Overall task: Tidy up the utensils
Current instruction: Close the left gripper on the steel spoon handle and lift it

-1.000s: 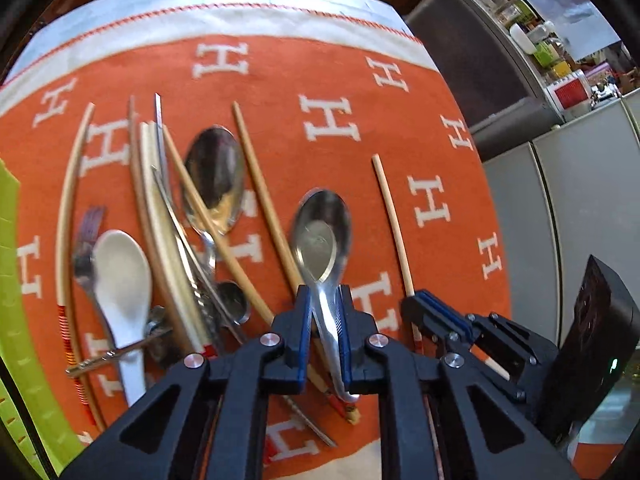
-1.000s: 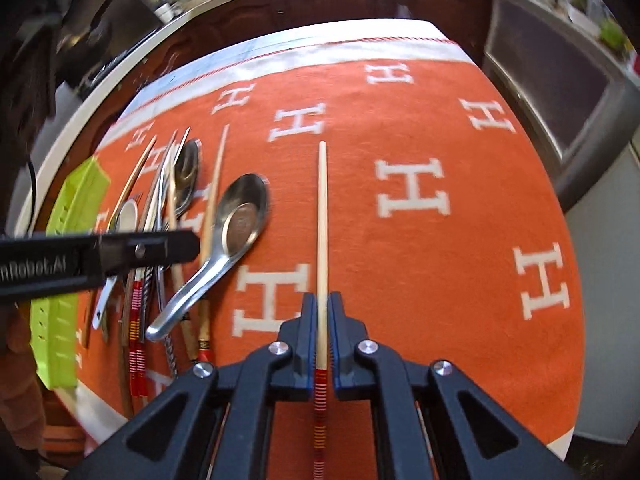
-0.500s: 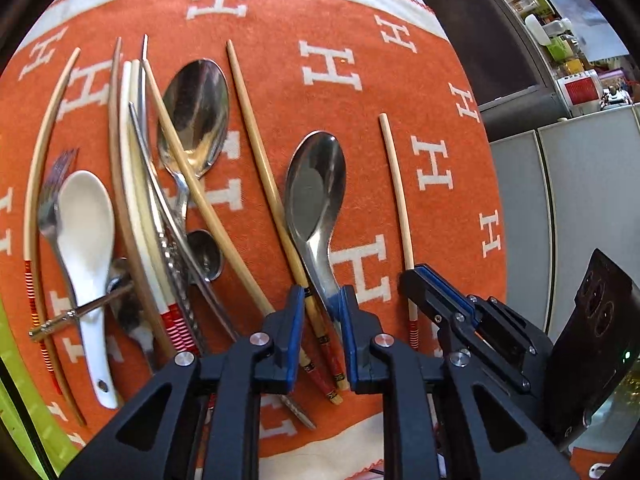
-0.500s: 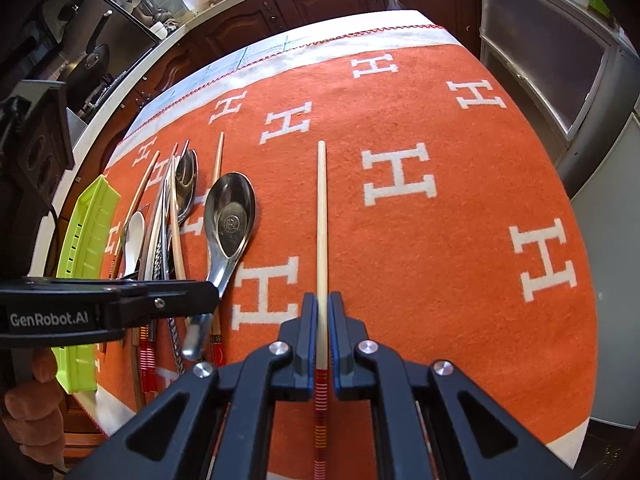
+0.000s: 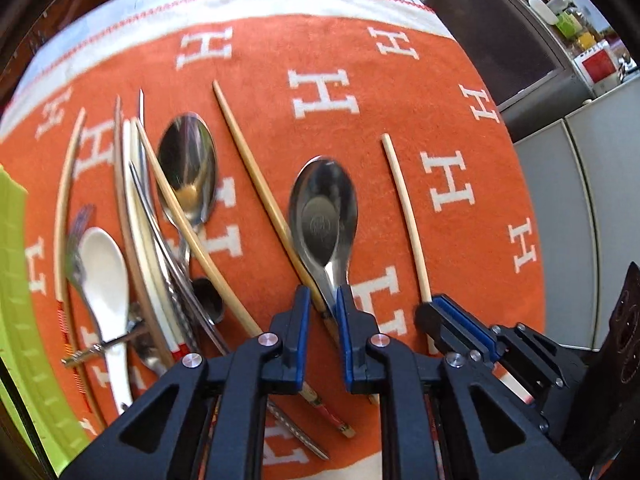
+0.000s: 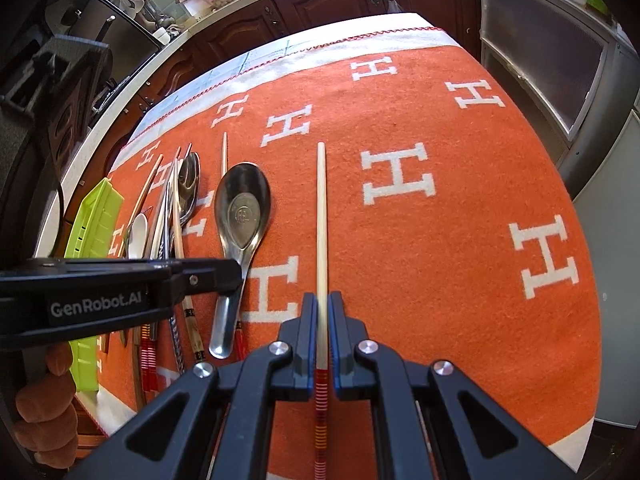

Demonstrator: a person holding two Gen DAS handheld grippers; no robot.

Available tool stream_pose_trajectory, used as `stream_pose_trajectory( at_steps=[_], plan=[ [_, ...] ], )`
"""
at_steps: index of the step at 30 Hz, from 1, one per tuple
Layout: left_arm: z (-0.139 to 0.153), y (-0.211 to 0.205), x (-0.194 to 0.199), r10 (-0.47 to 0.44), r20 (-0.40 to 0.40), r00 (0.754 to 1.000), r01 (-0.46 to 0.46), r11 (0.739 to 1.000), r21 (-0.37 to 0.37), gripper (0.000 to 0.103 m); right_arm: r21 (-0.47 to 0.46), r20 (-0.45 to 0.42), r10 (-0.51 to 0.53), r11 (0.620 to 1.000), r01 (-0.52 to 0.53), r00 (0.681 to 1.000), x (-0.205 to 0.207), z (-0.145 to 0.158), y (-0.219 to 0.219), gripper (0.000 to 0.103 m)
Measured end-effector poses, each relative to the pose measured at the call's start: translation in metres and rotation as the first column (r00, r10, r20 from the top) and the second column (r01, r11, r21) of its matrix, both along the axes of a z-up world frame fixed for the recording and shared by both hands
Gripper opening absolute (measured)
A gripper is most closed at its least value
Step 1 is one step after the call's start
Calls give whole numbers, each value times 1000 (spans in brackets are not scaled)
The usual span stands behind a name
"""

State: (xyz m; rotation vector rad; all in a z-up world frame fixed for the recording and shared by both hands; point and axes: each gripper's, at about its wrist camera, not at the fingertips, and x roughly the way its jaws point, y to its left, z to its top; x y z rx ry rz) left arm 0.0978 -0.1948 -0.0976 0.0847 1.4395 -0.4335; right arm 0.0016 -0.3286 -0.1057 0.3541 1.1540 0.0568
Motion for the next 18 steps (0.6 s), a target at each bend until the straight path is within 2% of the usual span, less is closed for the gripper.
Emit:
stream_pose_trajectory(
  at_steps=[8,12,14,16,18],
  plan=[
    [2,3,23,24,52,998,-25,1000,19,12,7,4,1,1000,-1,1000,-2,0,-2,6],
    [5,0,36,24,106,994,-27,999,28,13,15,4,-1,1000,1,1000,-2,0,-3,6],
    [7,-1,40,-2,130,991,0,1000,19,24,21,3,-2,1000,2,1000,-3,0,-3,6],
    [9,-4,43,-32,157,987,29,999,17,50,24,4,-1,1000,1,1000,-3,0,-4,6],
    [7,-8,47,-50,188,981,44,998,35,52,25,4,0,1000,-1,1000,-2,0,-4,6]
  ],
)
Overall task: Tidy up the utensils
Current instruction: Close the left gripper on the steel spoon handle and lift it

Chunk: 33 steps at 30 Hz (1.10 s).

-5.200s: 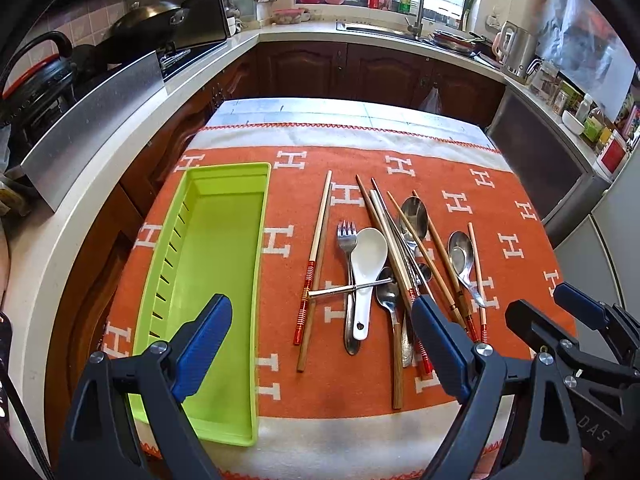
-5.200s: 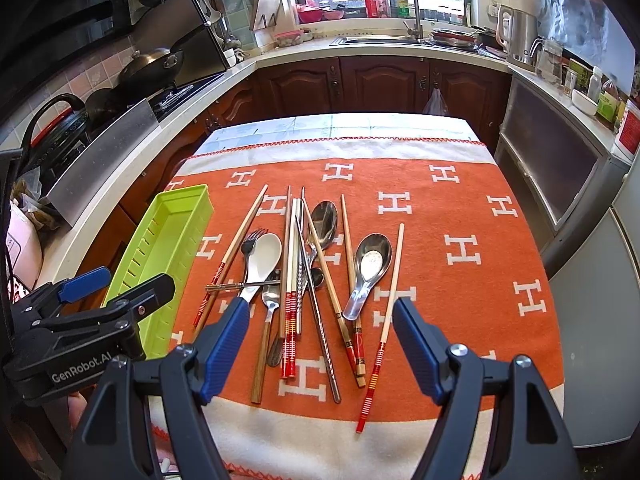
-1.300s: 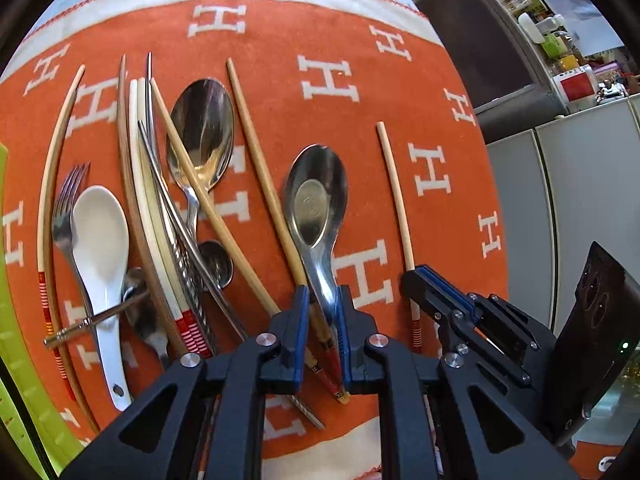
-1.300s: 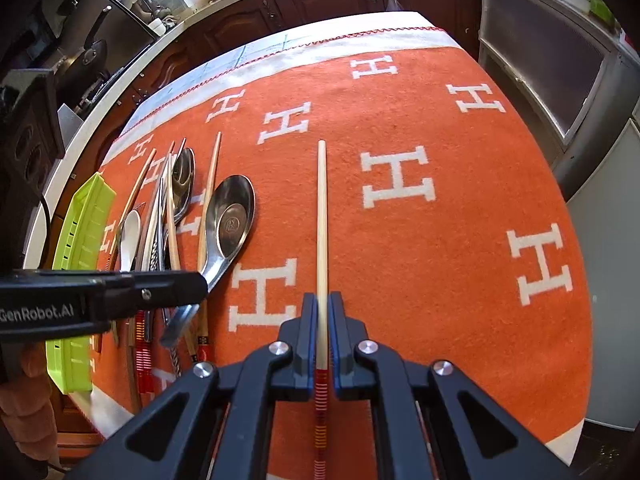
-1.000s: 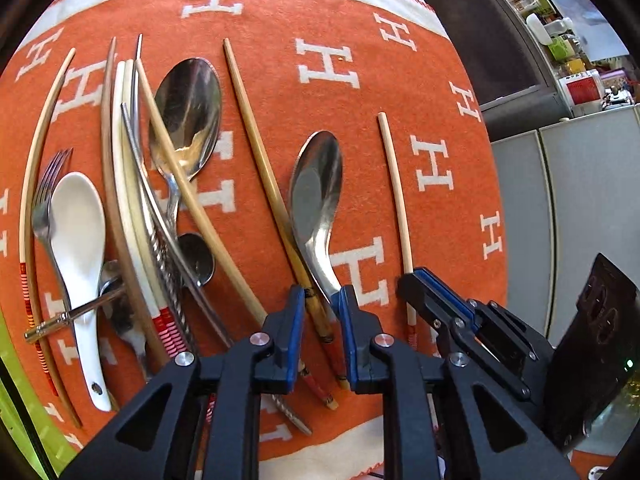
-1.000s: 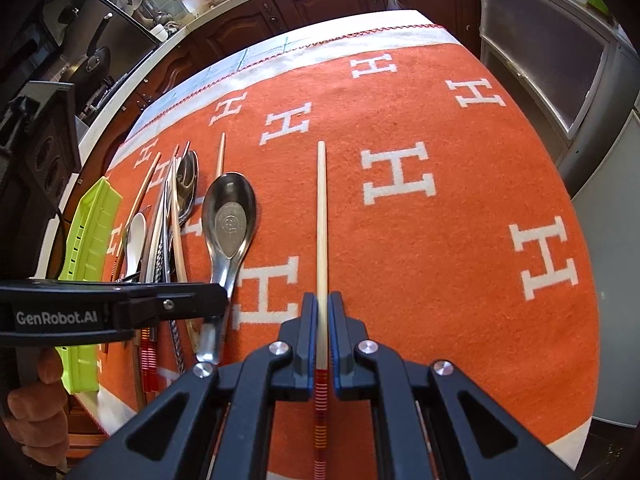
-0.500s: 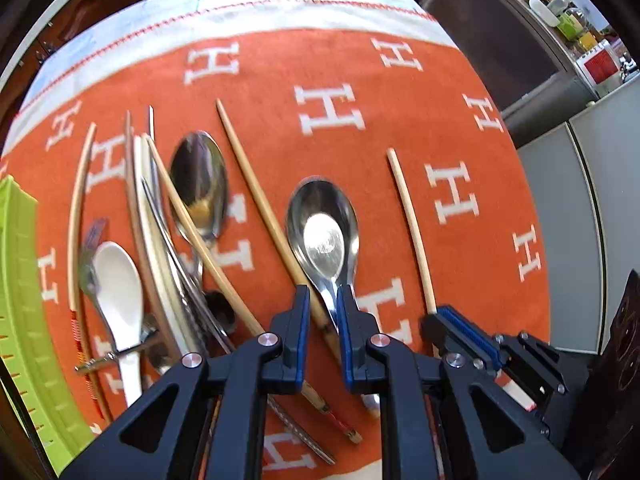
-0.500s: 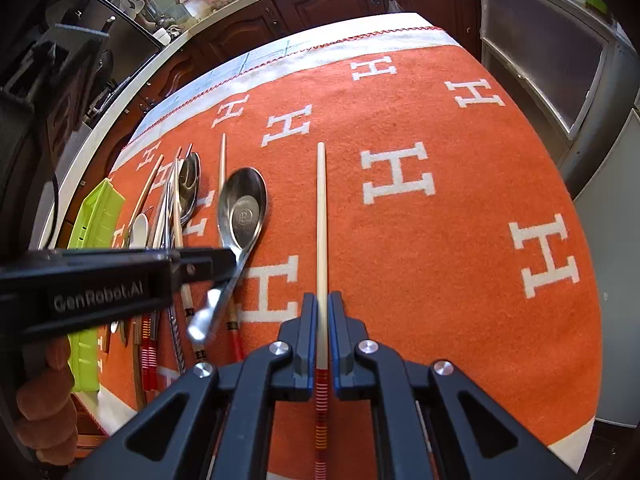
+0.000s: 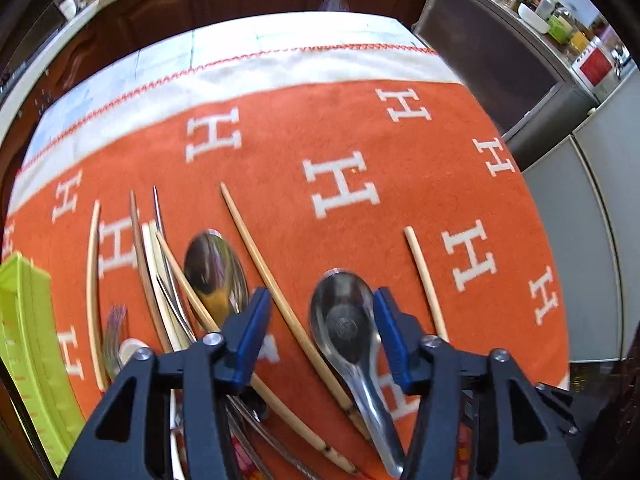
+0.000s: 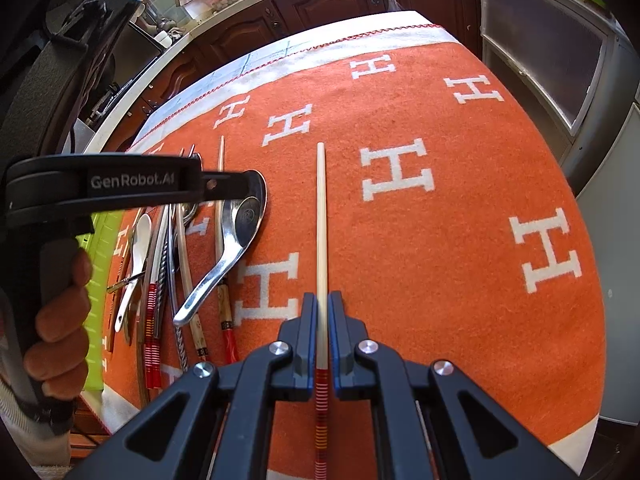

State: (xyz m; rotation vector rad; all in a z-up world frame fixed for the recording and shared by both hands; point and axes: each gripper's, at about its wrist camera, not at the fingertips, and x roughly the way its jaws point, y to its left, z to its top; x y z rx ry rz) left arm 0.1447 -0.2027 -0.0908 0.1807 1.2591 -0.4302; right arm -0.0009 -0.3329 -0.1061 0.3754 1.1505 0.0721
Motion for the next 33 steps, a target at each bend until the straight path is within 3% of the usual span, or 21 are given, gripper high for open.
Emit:
stream_pose_trajectory(
  at_steps=[3,5,9,13,19,26,31,33],
  plan=[
    [-8,-5,4,-23,-5,1000,23,1000,11,51,-3,1,2,1000,-2,1000,0,0,0,6],
    [-15,-1,6,-28,-39,999,27,1000,-5,44,-1,1,3,1000,-3,1000,0,0,0,6],
    [-16,8,10,-66,-59,996,60,994,-93,43,13,2,2,1000,-2,1000,0,-1,-1,6],
    [-18,17,10,-87,-42,995,81,989,-124,38,25,0,2,1000,-2,1000,0,-1,-3,6],
    [-9,20,-3,-121,37,992,124,988,-90,34,38,-3,-4,999,4,1000,-3,-1,-5,6],
    [-16,13,-14,-144,29,989,145,987,-75,34,16,-2,-2,1000,2,1000,-2,-1,-2,6],
    [-16,6,-27,-164,89,982,167,985,-33,17,5,1,-4,1000,4,1000,-3,-1,0,6],
    [-16,0,-33,-185,111,976,189,982,-26,16,-1,0,-3,1000,3,1000,-2,-1,1,6]
  ],
)
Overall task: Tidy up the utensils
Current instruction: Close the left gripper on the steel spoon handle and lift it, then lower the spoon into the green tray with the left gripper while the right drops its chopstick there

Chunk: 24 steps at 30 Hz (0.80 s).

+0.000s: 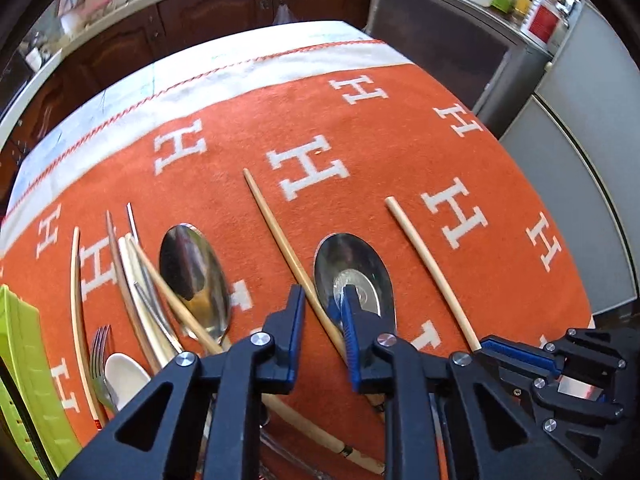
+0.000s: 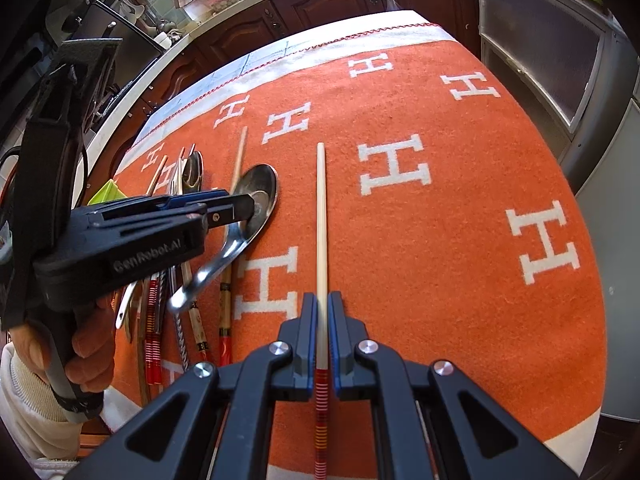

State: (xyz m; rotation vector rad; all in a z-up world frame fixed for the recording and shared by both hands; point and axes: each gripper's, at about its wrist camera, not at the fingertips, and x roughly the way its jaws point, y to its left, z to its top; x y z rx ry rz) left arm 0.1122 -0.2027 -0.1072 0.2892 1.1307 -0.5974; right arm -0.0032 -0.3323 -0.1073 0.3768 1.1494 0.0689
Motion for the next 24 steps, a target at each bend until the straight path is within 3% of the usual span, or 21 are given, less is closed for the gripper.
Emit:
stream_pose_trajectory(
  at_steps=[6,10,19,24],
  plan=[
    [2,-6,-13,-41,63,997,41,999,11,9,-3,5,-6,1000,6,1000,0,0,1,6],
    [10,6,-10,-13,-7,1000,13,998,-67,0,26,-5,-26,999,26,1000,0,-1,-4,6],
    [27,42,-23,23,-93,995,-39,984,-173,0,74,-25,-38,996,40,999,-4,3,-1,6],
    [51,75,-39,45,-82,996,-64,967,-245,0,110,24,-14,994,11,1000,-8,26,12,6]
  ],
)
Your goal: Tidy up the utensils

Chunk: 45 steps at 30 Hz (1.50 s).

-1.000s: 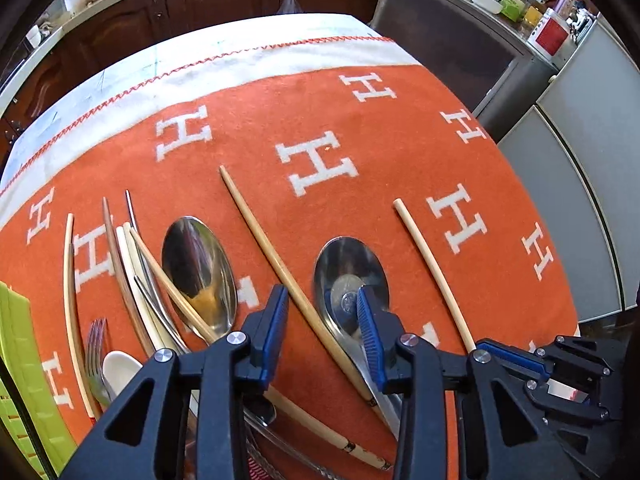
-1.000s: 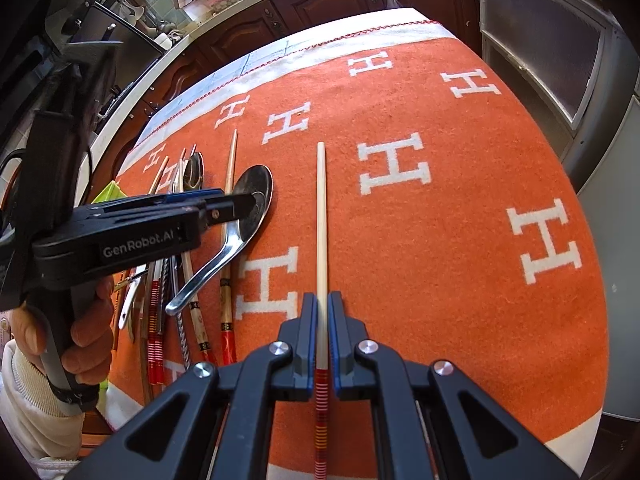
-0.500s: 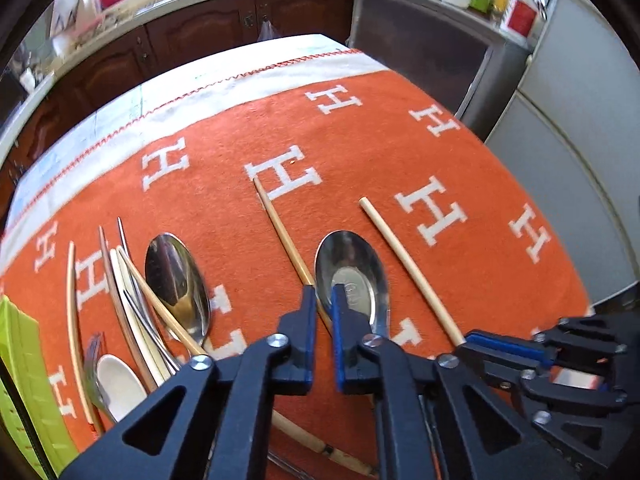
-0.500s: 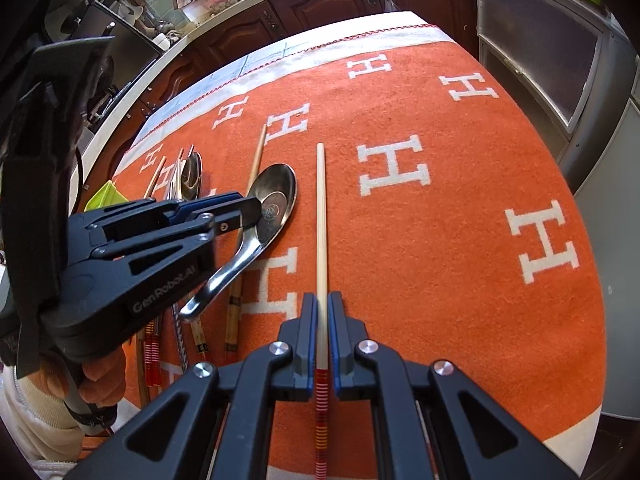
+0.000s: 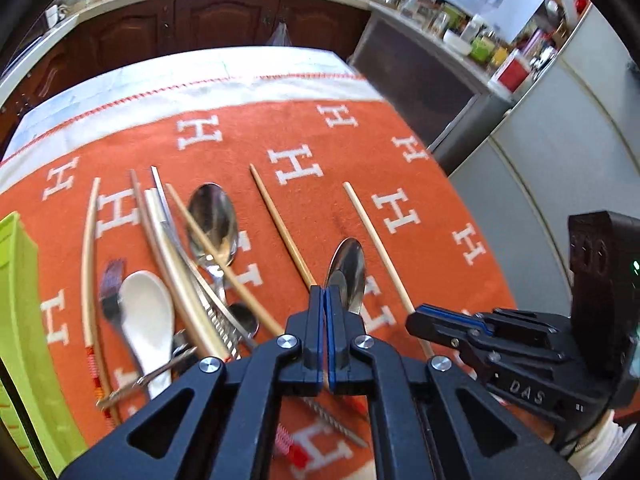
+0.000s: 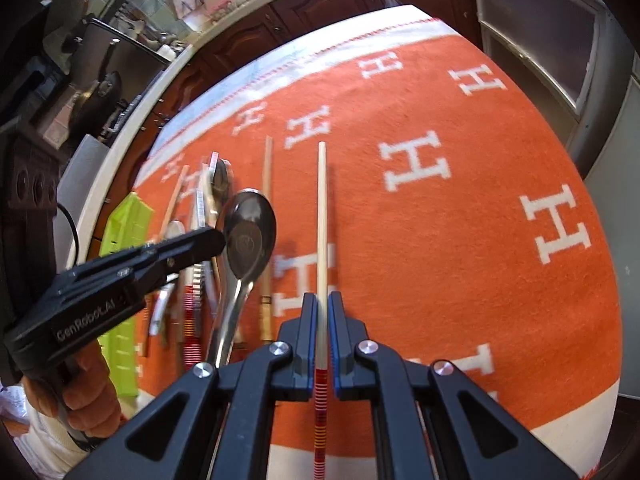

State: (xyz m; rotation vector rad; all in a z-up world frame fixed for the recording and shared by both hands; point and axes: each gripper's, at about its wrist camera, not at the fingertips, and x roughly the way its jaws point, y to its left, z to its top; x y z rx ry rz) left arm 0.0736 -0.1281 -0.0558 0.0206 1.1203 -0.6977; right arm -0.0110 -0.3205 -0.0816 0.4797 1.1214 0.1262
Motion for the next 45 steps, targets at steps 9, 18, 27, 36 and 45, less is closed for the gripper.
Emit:
stream_pose_trajectory(
  at_steps=[9,18,27,36,45],
  plan=[
    [68,114,-32,213,112,971,-214,977,-1,0,59,95,132,989,-138,987,10,55,58,6],
    [64,240,-37,457,218,862,-494,854,166,0,200,83,269,939,-281,959,56,66,181,6],
    [24,274,-21,487,186,853,-521,815,253,6,230,-56,325,924,-304,944,82,19,264,7],
    [39,265,-29,527,239,816,-566,813,138,51,118,-31,333,938,-327,943,79,21,259,7],
    [52,225,-32,465,191,864,-492,861,129,53,-22,58,299,954,-298,953,61,45,204,7]
  ],
)
